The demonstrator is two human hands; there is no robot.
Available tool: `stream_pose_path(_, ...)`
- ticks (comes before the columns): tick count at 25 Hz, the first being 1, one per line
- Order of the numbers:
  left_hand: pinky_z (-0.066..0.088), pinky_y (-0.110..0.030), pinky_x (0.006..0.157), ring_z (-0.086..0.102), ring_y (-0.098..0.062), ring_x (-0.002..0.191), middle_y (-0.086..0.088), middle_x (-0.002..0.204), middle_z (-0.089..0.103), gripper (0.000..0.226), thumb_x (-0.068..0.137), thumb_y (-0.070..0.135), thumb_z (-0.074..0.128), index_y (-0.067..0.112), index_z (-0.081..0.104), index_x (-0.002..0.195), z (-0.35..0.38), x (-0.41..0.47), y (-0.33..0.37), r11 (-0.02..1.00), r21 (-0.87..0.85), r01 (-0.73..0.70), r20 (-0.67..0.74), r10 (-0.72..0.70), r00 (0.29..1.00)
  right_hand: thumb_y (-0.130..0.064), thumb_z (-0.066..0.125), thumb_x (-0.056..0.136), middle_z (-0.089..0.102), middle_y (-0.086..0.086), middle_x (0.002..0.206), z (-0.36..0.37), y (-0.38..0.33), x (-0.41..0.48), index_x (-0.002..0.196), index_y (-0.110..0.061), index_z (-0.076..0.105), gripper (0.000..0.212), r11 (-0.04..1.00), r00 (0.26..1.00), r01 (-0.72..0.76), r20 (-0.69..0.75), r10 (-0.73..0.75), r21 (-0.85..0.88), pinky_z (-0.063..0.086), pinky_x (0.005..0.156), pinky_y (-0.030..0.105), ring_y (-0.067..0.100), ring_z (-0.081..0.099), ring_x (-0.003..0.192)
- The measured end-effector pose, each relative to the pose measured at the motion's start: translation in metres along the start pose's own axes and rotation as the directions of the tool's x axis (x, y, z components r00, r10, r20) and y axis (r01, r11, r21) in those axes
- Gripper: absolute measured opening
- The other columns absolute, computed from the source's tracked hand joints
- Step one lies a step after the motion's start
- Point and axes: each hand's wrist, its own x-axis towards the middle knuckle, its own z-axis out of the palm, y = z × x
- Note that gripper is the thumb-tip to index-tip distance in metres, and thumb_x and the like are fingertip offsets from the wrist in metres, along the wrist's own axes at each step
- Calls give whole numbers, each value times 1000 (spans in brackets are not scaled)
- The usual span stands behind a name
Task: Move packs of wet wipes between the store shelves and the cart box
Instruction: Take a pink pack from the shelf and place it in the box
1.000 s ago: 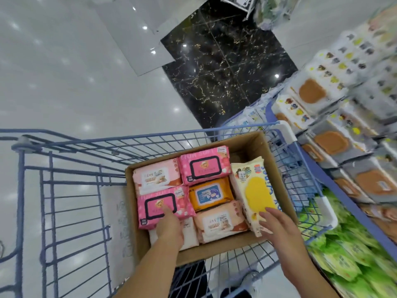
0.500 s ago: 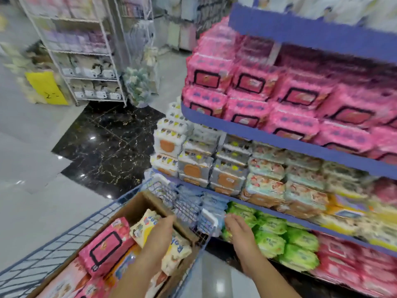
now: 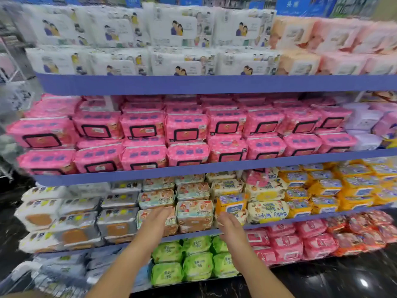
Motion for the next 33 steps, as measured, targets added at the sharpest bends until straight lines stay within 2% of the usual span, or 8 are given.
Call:
stream_pose_path(7,39,-38,101,43,-24,139,-1,155,41,55,104,49,46,21,42,151,152,48,54,989,140,-43,158,20,987,-45,48,101,53,2,143,-147,-17,60,139,-25,52,43,997,987,5,-163,7,71,41,111,49,24,51,130)
stream_pose_path(10,41,-34,93,54,-19,115,2,128,55,55,105,53,40,19,41,148,188,85,57,986,166,10,177,-39,983,-45,47,102,52,2,142,-176,-25,94,134,-28,51,36,991,982,-51,-174,73,126,41,109,50,25,51,126)
stream_pose_path(13,36,-40,110,45,-25,136,-1,151,45,65,103,62,35,21,37,153,209,136,44,982,171,79,187,-111,976,-45,48,103,52,6,143,-189,-35,138,135,-23,49,39,975,974,-109,-177,144,192,45,101,49,25,51,120)
stream_pose_path(17,38,-29,83,56,-15,110,3,126,56,68,103,62,32,17,36,154,231,194,32,967,211,142,186,-182,966,-52,48,100,50,10,146,-197,-42,201,152,-17,37,64,946,960,-200,-143,242,257,46,102,50,31,52,126)
stream_pose_path(23,48,-44,105,57,-25,125,-6,152,48,100,75,58,80,19,31,153,254,263,-17,929,346,134,174,-203,964,-65,54,92,51,14,136,-192,-49,284,149,-23,39,72,875,946,-269,-60,319,402,51,99,51,34,57,118)
stream_pose_path(25,50,-42,105,55,-28,129,-9,153,45,113,65,60,82,19,27,155,268,277,-31,896,427,122,133,-196,972,-64,58,90,53,16,128,-191,-47,315,136,-19,48,65,829,946,-286,6,323,480,56,81,45,32,59,107)
stream_pose_path(28,45,-33,101,42,-31,143,-9,165,25,113,81,29,84,13,7,162,286,274,-13,865,486,125,56,-174,983,-54,66,89,59,11,92,-191,-42,357,90,-11,63,43,689,946,-304,123,300,659,51,57,32,24,53,71)
stream_pose_path(33,51,-44,98,53,-37,131,-13,155,29,100,84,22,80,8,13,157,302,296,-23,684,722,103,-8,-140,990,-17,57,86,42,-4,43,-177,-37,390,57,-17,51,30,643,948,-232,21,318,730,27,61,24,13,48,34)
